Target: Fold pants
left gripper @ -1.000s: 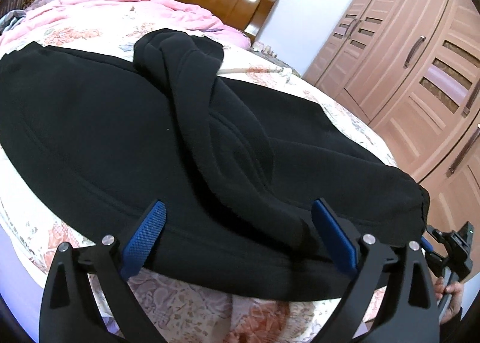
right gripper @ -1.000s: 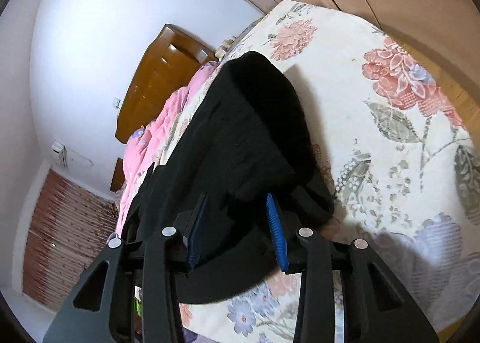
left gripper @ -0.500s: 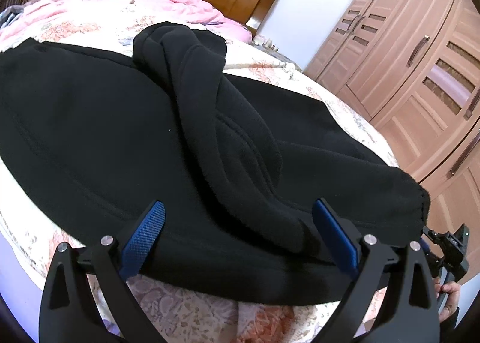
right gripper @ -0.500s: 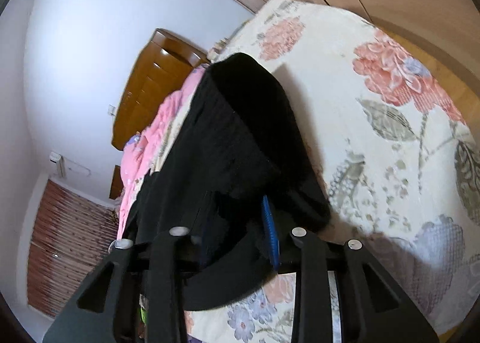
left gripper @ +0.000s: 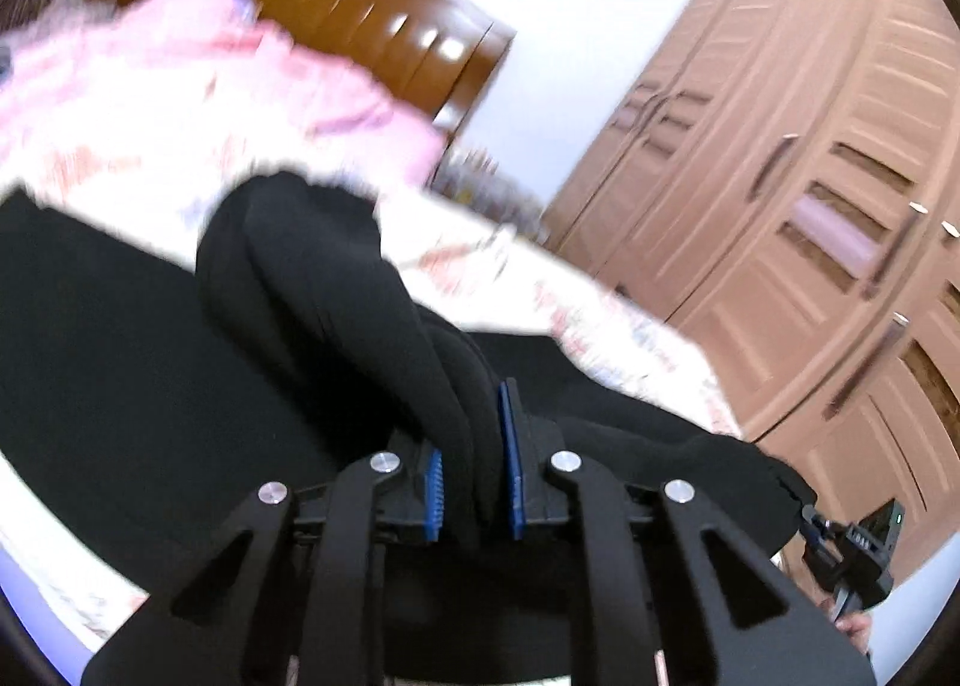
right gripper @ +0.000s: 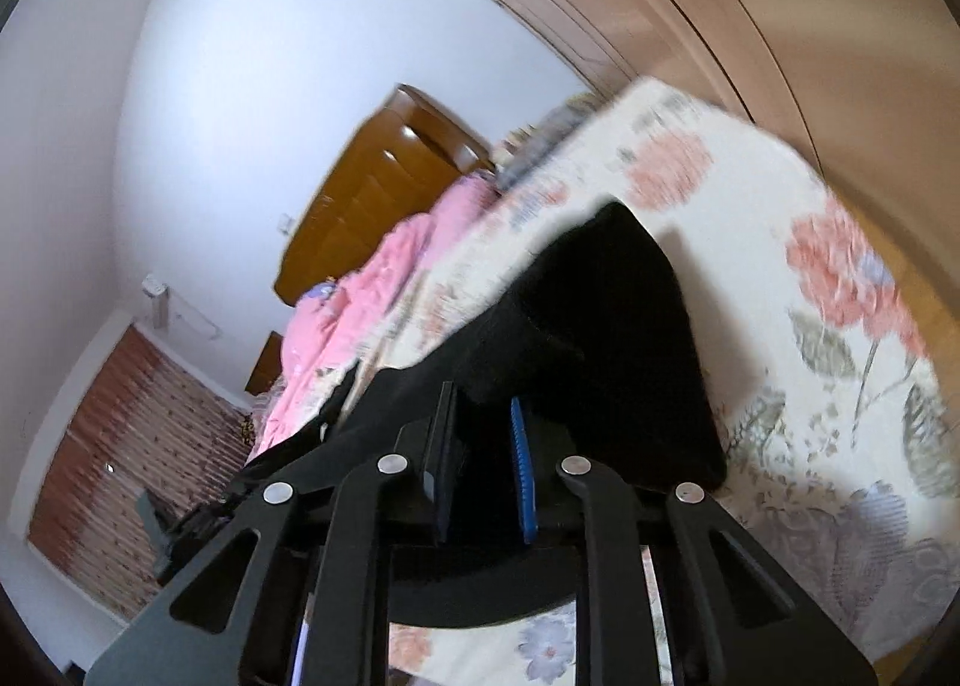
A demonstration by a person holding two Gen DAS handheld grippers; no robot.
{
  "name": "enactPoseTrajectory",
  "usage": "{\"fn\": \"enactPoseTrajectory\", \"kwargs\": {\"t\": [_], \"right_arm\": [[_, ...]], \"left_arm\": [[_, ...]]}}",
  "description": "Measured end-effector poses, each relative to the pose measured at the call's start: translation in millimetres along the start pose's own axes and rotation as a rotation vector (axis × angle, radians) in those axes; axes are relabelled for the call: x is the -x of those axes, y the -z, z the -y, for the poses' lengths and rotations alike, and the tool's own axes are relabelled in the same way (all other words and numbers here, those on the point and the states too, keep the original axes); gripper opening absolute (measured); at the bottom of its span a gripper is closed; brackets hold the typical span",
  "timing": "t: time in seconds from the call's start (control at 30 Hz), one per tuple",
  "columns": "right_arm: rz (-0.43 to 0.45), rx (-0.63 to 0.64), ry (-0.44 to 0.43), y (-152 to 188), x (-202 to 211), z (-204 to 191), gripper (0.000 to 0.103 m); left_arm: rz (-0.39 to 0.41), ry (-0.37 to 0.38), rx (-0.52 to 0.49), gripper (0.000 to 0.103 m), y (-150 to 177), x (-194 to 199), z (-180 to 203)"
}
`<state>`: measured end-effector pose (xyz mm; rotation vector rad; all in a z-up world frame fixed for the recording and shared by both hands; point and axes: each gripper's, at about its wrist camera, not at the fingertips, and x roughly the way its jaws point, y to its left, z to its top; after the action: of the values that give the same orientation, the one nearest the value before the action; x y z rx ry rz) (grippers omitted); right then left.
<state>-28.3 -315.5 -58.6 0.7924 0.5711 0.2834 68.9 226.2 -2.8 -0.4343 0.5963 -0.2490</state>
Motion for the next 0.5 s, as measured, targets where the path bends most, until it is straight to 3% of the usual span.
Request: {"fn": "enactPoseTrajectory", "kwargs": {"t": [0.07,0.13,0.2,0.27,0.37,0.5], "right_arm": [[-0.015,-0.005,0.009,3,4,4,0.018],[-0.06,-0.042,0.054,17,1,23,0.018],[-0.107,-0.12,0.091,32,-7,51,0.017],[-0.093,-0.161,0.051,36,-7,63,0.016],[-0.088,-0.105,0.068,28,-3,47,0.016],[-0.074,-0.077,0.067,24,3,36,0.016]], "left_arm": [[-0.002,-0.014,-0.027,0.015,10,13,3],[-0.055,-0.058,-0.039,0.016,30,8,-5],[-0.145,-0.088,-0.001,0.016,56,-11,-25],[-0.196,-0.104,0.059,0.016,77,-26,-44],[-0.185,-0.104,0.071,0.017,77,-30,-47],[-0.147,-0.119,0.008,0.018,66,-24,-33]]}}
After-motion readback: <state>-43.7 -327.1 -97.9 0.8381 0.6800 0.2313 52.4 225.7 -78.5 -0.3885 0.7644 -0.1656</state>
